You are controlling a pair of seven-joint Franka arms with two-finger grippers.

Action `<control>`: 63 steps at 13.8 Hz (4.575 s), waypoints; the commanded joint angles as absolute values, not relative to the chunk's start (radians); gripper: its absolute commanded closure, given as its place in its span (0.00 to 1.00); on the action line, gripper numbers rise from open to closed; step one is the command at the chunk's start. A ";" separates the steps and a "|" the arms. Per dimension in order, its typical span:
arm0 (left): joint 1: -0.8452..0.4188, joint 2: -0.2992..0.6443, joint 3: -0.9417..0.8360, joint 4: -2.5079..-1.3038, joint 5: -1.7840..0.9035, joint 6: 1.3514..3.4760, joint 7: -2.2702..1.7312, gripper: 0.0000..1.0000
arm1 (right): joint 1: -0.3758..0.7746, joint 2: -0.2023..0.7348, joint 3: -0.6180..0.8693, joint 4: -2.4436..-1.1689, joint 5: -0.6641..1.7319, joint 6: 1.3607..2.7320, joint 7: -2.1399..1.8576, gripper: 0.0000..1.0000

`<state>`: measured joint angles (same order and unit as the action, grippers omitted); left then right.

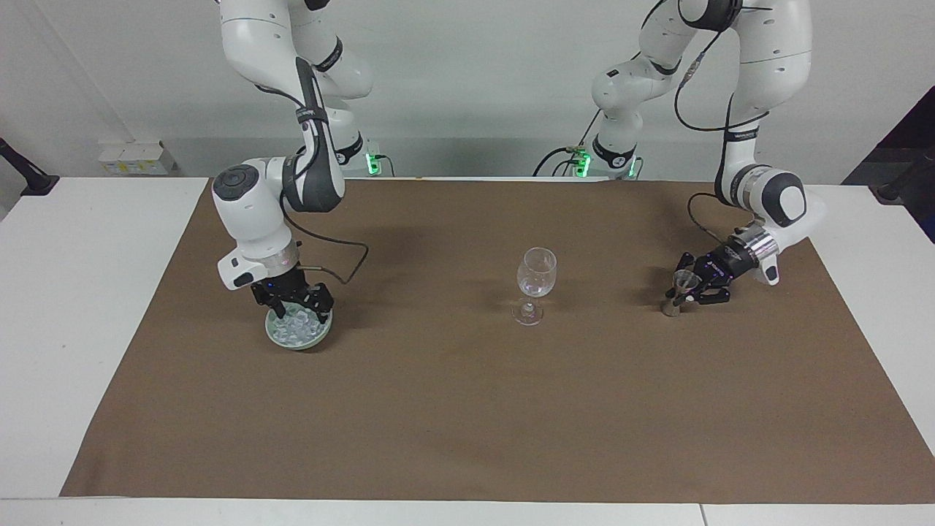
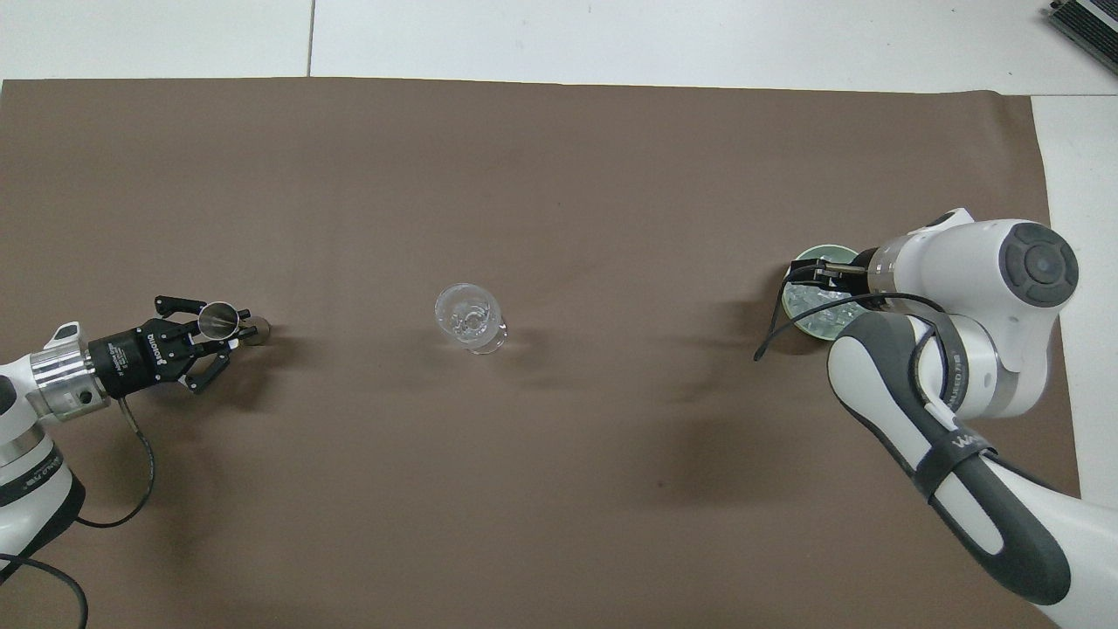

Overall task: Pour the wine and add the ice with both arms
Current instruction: 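Lower the cup with the left gripper while the right gripper grasps ice, then open the left gripper and withdraw while the right gripper lifts ice, then carry the ice with the right gripper over the clear glass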

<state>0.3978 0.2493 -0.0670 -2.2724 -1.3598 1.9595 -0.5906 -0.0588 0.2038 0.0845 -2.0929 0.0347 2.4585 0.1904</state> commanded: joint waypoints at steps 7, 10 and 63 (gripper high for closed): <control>0.410 0.249 -0.066 -2.278 -1.376 1.953 -0.535 0.00 | -0.071 0.204 0.089 -2.091 0.040 2.454 0.212 0.00; 0.440 0.255 -0.063 -2.234 -1.278 1.937 -0.520 0.00 | -0.066 0.202 0.089 -2.092 0.031 2.454 0.206 0.40; 0.008 -0.110 -0.081 -1.651 -0.051 1.522 -0.120 0.00 | 0.251 0.113 0.146 -1.433 0.274 1.729 0.791 1.00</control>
